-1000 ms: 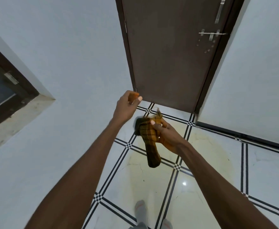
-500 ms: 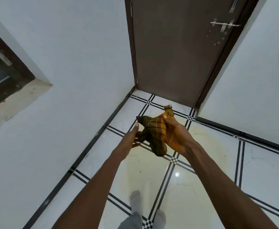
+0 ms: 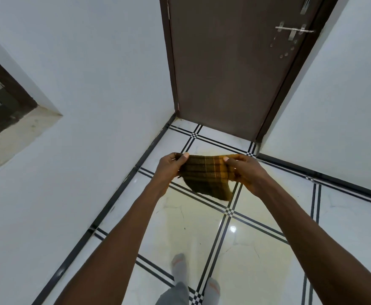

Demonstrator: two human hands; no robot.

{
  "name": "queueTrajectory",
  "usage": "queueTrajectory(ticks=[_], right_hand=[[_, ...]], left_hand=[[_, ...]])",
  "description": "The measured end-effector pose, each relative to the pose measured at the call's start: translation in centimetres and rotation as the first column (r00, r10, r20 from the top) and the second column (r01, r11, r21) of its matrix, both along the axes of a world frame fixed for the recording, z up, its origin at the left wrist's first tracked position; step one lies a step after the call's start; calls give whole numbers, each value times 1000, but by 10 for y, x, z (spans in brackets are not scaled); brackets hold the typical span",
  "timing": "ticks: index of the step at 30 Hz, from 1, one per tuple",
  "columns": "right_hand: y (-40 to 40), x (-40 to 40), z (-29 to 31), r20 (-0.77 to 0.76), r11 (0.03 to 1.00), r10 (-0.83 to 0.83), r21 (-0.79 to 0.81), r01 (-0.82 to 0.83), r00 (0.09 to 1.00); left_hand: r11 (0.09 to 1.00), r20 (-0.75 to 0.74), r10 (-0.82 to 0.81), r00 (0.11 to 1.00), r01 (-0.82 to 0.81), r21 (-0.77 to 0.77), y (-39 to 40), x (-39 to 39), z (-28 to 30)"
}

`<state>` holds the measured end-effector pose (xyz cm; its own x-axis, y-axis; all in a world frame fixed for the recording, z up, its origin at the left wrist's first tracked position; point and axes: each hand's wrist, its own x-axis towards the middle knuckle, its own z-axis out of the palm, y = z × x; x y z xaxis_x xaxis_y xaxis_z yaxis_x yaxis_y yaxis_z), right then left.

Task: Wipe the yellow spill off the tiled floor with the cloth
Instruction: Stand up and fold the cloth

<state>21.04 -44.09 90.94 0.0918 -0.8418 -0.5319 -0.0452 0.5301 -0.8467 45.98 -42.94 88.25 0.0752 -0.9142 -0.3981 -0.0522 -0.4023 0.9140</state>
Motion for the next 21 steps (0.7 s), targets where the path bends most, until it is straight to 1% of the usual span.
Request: queueTrajectory(ticks=[2, 4, 7, 9, 11, 14, 17, 19, 21], right_hand=[[-4, -4, -3, -66, 1000, -4, 4, 5, 998], [-8, -5, -1, -79, 1000, 11, -21, -12, 997], [-12, -5, 5, -106, 987, 64, -139, -78, 992], [-13, -5, 10, -209, 960, 97, -238, -147, 973], [-14, -6, 15, -321, 932, 110, -297, -210, 941], [-14, -5, 23, -484, 888, 117, -339, -310, 867], [-15, -3, 24, -635, 832, 71, -388, -397, 769], [-13, -2, 23, -686, 804, 31, -415, -426, 727], [-11, -2, 21, -711, 774, -13, -452, -443, 703]], left_hand=[[999, 85, -43, 995, 44, -15, -4, 2, 7], [999, 133, -35, 991, 40, -32, -8, 2, 14], [996, 209, 11, 978, 9, -93, -13, 2, 26], [986, 223, -28, 975, 63, -154, -15, 4, 34], [969, 256, -106, 961, 158, -192, -17, 5, 42], [937, 380, -181, 907, 276, -213, -19, 6, 47], [921, 500, -195, 844, 333, -203, -19, 4, 44], [908, 578, -175, 797, 357, -217, -19, 0, 42], [897, 638, -145, 756, 372, -237, -18, -4, 40]])
